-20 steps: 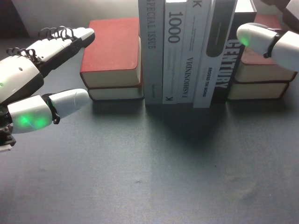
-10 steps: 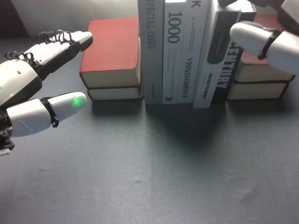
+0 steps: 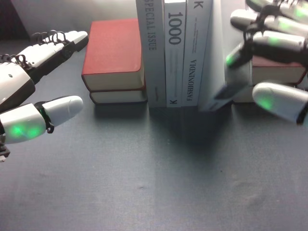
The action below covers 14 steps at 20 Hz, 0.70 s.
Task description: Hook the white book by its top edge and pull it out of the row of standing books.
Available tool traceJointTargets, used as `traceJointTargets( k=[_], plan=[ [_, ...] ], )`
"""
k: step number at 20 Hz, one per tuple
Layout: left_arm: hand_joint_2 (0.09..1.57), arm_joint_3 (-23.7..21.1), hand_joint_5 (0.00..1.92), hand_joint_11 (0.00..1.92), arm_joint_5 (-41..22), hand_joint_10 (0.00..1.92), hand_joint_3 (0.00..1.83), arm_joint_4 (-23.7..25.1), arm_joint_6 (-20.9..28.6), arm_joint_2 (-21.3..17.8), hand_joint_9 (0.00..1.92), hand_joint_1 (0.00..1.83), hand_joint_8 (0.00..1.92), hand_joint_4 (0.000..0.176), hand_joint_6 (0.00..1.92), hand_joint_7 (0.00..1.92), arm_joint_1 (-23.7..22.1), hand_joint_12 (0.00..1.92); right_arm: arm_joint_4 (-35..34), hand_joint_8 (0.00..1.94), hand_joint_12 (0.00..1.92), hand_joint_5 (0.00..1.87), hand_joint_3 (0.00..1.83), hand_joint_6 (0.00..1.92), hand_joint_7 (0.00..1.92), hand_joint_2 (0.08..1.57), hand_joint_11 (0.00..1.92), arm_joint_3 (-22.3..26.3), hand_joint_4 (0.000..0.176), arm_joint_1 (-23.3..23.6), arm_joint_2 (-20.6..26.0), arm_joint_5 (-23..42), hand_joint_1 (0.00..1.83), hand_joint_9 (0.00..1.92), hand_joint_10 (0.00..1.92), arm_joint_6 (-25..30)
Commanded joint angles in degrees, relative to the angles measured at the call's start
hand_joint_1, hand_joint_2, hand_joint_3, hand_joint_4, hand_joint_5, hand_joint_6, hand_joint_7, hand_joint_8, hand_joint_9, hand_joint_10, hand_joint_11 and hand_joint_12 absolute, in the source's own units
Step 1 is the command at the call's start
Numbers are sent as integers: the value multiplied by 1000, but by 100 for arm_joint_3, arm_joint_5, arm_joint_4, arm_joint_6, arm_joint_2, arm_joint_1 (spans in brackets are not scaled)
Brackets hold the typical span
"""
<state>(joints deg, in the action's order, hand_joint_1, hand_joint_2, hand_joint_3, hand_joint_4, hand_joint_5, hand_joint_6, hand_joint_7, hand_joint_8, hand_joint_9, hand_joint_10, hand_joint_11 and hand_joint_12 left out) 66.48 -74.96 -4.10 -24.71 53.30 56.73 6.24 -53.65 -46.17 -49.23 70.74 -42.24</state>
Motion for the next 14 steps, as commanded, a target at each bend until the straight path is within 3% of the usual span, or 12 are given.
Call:
traceJointTargets(
  k=[1,3,4,6,8,9,10,11,12,14],
  plan=[
    [1358,8,0,0,-786,0,0,-165,1,-53,0,240,0,50,0,0,-23,0,-64,16,69,445,11,1236,296,1482,10,19,0,-6,28,482,290,46,50,34],
    [1348,4,0,0,-794,0,0,-187,-2,-56,0,269,0,55,0,0,-13,0,17,17,811,561,0,894,361,1439,0,102,0,-306,39,594,322,102,140,273],
    [1344,0,0,0,-806,0,0,-199,-7,-56,0,235,0,56,0,0,-5,0,25,23,969,595,0,816,403,1415,0,139,0,-428,38,628,363,171,218,333],
    [1340,-9,0,0,-825,0,0,-223,-8,-56,0,240,0,45,0,0,13,0,52,75,1592,638,15,787,569,1464,0,187,0,-650,30,683,276,375,420,464],
    [1332,-11,0,0,-828,0,0,-235,-8,-56,0,253,0,54,0,0,17,0,61,133,1681,620,9,860,756,1513,132,194,0,-861,-20,704,280,458,759,673],
    [1333,-11,0,0,-832,0,0,-240,-9,-55,0,246,0,58,0,0,17,0,61,158,1653,600,12,859,807,1530,202,194,0,-923,-45,704,251,498,812,731],
    [1335,-13,0,0,-841,0,0,-250,-9,-55,0,225,0,65,0,0,19,0,60,210,1554,609,15,830,923,1545,407,194,0,-991,-79,704,197,644,827,812],
    [1332,-15,0,0,-850,0,0,-263,-10,-53,0,206,0,70,0,0,29,0,60,271,1502,624,8,797,1029,1544,593,196,0,-1032,-94,704,256,817,880,857],
    [1332,-19,0,0,-861,0,0,-279,-10,-52,0,203,0,64,0,0,44,0,53,409,1539,614,4,768,1080,1551,723,201,0,-1058,-99,704,255,922,969,882],
    [1334,-26,0,0,-887,0,0,-299,-11,-52,0,203,0,65,0,0,77,0,-1,672,1655,507,0,836,896,1542,623,208,0,-1062,-96,763,321,790,1135,891]
  ],
)
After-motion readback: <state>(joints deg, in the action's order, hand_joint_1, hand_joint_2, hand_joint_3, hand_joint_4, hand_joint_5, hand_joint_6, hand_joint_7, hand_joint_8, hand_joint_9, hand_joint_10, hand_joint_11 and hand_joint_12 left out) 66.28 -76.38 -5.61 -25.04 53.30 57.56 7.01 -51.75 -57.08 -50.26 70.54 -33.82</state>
